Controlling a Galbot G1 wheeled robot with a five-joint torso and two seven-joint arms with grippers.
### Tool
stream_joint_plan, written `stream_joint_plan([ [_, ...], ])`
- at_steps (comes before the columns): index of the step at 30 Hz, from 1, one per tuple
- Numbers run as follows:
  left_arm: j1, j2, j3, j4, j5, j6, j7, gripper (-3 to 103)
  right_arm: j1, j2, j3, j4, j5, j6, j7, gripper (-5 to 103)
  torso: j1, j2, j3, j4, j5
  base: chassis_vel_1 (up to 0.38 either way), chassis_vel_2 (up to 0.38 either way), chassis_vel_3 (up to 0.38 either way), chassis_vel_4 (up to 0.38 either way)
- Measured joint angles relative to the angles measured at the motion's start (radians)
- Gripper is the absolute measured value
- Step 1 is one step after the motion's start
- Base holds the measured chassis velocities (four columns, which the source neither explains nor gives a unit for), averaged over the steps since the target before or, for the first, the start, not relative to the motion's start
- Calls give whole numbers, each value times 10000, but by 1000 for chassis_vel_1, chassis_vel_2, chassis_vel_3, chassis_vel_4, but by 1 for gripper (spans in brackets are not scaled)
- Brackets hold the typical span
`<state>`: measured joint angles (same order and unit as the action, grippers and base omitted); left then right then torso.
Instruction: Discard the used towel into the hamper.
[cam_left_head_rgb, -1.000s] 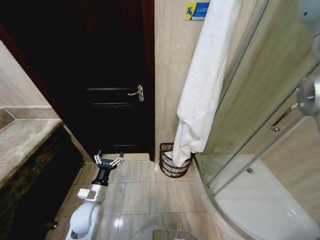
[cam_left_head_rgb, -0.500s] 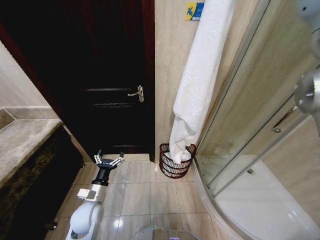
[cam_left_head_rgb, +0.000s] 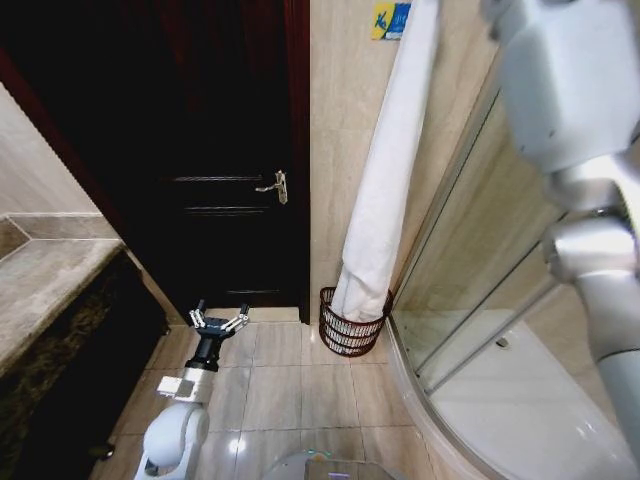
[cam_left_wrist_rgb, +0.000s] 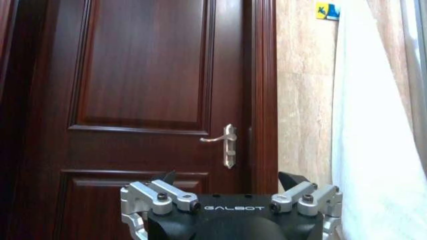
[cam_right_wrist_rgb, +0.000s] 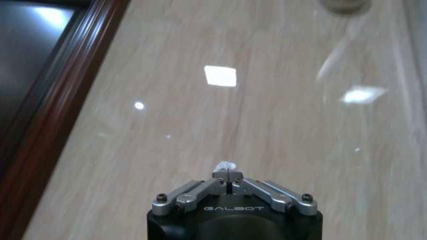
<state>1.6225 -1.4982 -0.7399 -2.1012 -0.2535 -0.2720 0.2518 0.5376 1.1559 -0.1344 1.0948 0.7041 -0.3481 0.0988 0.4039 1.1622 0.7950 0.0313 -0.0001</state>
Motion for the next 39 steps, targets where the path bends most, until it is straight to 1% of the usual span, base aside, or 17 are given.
stream_joint_plan([
  [1,-16,-2,-24,16,-6,2,-6,100,-361,-82,10,306,30,-11,76,0,-1,0,0,-1,1,0,0,0,0],
  [5,-23,-6,-59,54,-18,3,-9,100,-870,-204,46,656,57,-18,154,0,0,0,0,1,0,0,0,0,0],
  [8,-73,-8,-71,187,-24,2,-10,100,-1841,-424,262,1217,101,-29,292,0,0,0,0,0,2,0,0,0,0],
  [9,-73,-8,-71,187,-24,2,-10,100,-1841,-424,262,1217,101,-29,292,0,0,0,0,0,2,0,0,0,0],
  [13,-180,-6,9,359,-1,-2,-4,100,-3012,-727,618,1986,114,-30,441,0,-2,-1,-1,-1,1,0,0,0,0],
  [14,-180,-6,9,359,-1,-2,-4,100,-3012,-727,618,1986,114,-30,441,0,-2,-1,-1,-1,1,0,0,0,0],
  [16,-226,-12,76,430,43,6,16,100,-3744,-875,879,2400,112,-31,527,0,-2,0,-1,-1,3,0,0,0,0],
  [17,-226,-12,76,430,43,6,16,100,-3744,-875,879,2400,112,-31,527,0,-2,0,-1,-1,3,0,0,0,0],
  [21,-292,-7,142,524,167,59,32,100,-5005,-1060,1378,3092,55,-24,631,0,-4,-6,-5,-2,2,0,0,0,0],
  [25,-291,27,146,550,182,91,34,100,-5484,-1094,1546,3327,16,-13,693,0,-31,-63,-37,-2,2,0,0,0,0],
  [26,-279,65,142,580,184,96,50,100,-5829,-1092,1693,3461,-11,-9,752,0,-71,-152,-83,-1,4,0,0,0,0],
  [28,-273,77,141,604,185,95,74,100,-6033,-1085,1778,3555,-30,-5,787,0,-107,-232,-126,0,3,0,0,0,0],
  [30,-270,87,140,636,196,91,134,100,-6337,-1072,1904,3667,-85,18,825,0,-189,-410,-224,1,0,0,0,0,0],
  [32,-268,88,140,637,198,90,145,100,-6380,-1068,1923,3676,-97,26,830,0,-208,-448,-244,0,1,0,0,0,0],
  [39,-225,125,141,667,215,59,205,100,-6381,-993,2046,3443,-197,163,872,0,-373,-814,-440,1,2,0,0,0,0],
])
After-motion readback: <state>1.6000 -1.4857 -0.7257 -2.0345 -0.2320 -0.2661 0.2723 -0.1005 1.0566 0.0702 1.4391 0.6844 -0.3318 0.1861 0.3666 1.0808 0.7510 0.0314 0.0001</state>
